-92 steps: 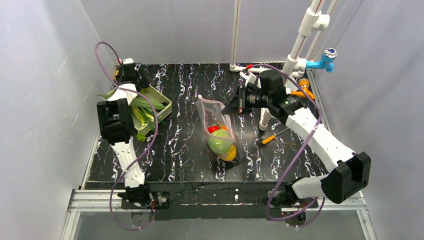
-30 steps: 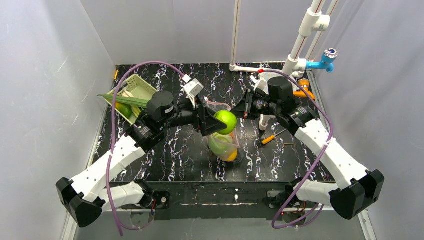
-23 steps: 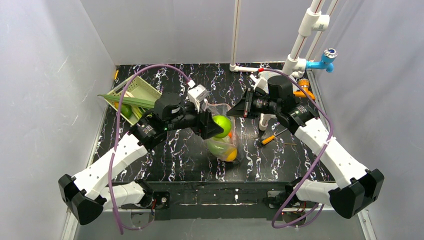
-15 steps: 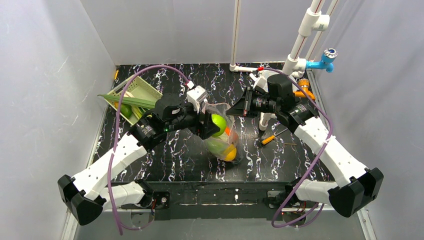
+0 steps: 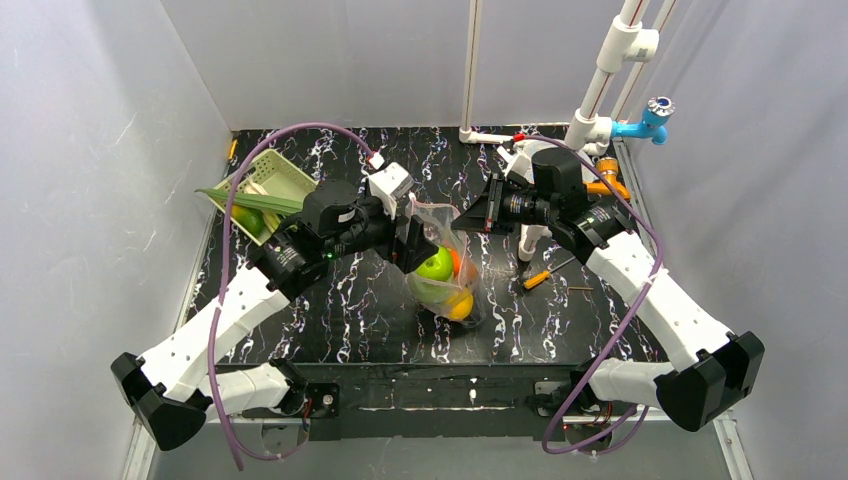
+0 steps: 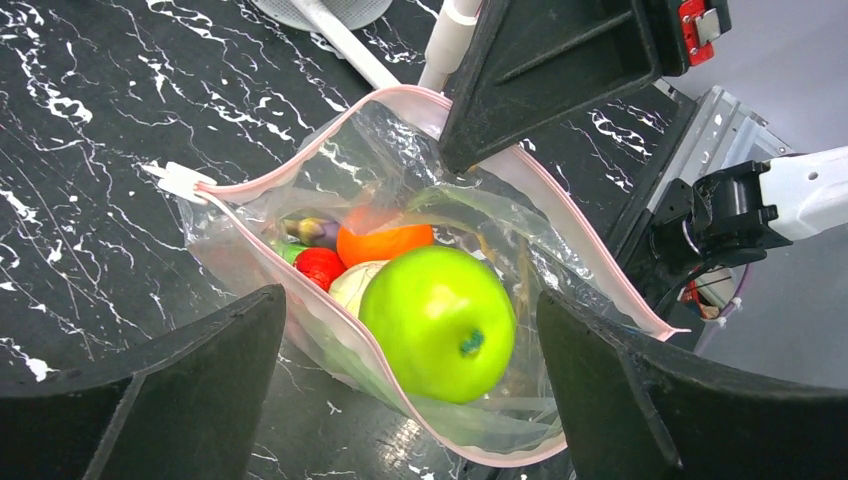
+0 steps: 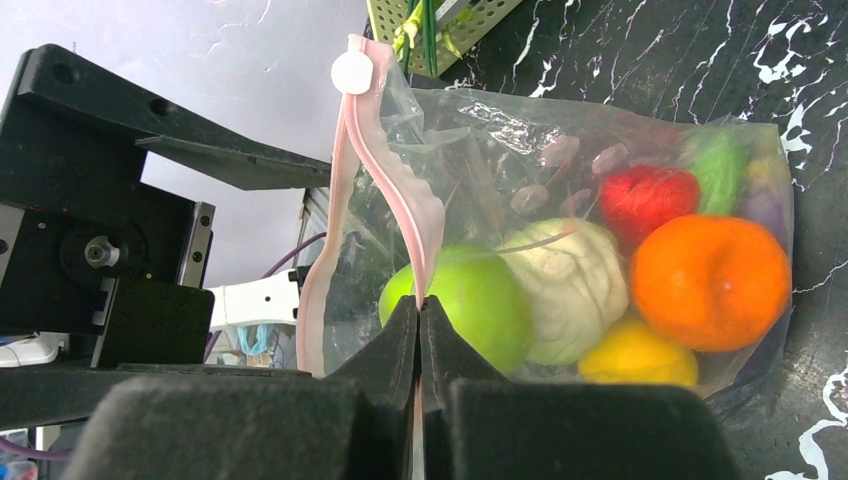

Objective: Place the food in the zip-top bag and seal the zipper
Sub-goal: Place the fake fruit in the zipper food storage bag, then adjust the zipper food storage bag at the center of the board.

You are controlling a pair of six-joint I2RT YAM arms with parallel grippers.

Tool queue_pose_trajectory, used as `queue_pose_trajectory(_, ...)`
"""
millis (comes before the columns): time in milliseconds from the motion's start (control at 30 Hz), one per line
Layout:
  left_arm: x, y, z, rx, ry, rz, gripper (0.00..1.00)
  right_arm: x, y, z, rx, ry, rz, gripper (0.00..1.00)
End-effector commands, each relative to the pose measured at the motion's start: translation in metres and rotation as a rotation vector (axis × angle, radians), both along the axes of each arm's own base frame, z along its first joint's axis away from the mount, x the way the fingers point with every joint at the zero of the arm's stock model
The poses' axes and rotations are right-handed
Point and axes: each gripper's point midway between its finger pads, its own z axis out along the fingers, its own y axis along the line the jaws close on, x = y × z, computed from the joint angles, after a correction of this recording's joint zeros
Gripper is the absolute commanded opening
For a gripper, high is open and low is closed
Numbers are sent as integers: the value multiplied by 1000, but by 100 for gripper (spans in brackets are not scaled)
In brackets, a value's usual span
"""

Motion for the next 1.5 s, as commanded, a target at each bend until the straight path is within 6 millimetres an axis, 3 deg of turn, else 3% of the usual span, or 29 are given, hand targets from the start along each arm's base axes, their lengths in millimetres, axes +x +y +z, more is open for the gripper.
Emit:
queue_pose_trajectory(0, 1, 2, 16, 7, -52, -4, 95, 9, 4, 32, 48, -104, -3, 1)
queue_pose_trajectory(200, 10, 12, 23, 19, -98, 58, 95, 9, 4, 32, 45, -108, -4, 1)
queue_pose_trajectory(367, 31, 43, 32, 39, -150, 271, 94, 10, 3, 32, 39, -113, -4, 1)
queue_pose_trajectory(433, 32, 48, 27, 53, -131, 303, 94, 9, 2, 33, 36, -116, -4, 1)
queue_pose_trajectory(600, 11, 32, -3, 52, 32, 210, 86, 11, 2, 34, 31, -126, -6, 1)
queue_pose_trajectory(700, 2, 25, -16, 21, 98, 180, 72, 10, 3, 36, 35, -130, 1, 1)
queue_pose_trajectory(867, 0, 23, -19, 48, 117, 159, 30, 9, 4, 41, 39, -140, 16, 1)
queue_pose_trajectory(900, 0, 21, -10, 45, 95, 139, 24, 9, 4, 44, 36, -149, 19, 1)
queue_pose_trajectory(967, -1, 16, 6, 37, 55, 88, 0, 9, 4, 56, 33, -182, 22, 1)
queue_pose_trajectory(1133, -19, -5, 80, -141, -50, -63, 0, 8, 0, 84, 2, -277, 18, 1)
queue_pose_trajectory(1233, -25, -10, 100, -258, -57, -76, 0, 8, -4, 93, -10, -313, 0, 1)
queue_pose_trajectory(1333, -17, -8, 78, -246, -6, -15, 0, 11, -4, 84, -18, -307, -11, 1)
queue_pose_trajectory(1467, -3, 6, 22, -119, 129, 137, 0, 17, 1, 45, -38, -224, -14, 1)
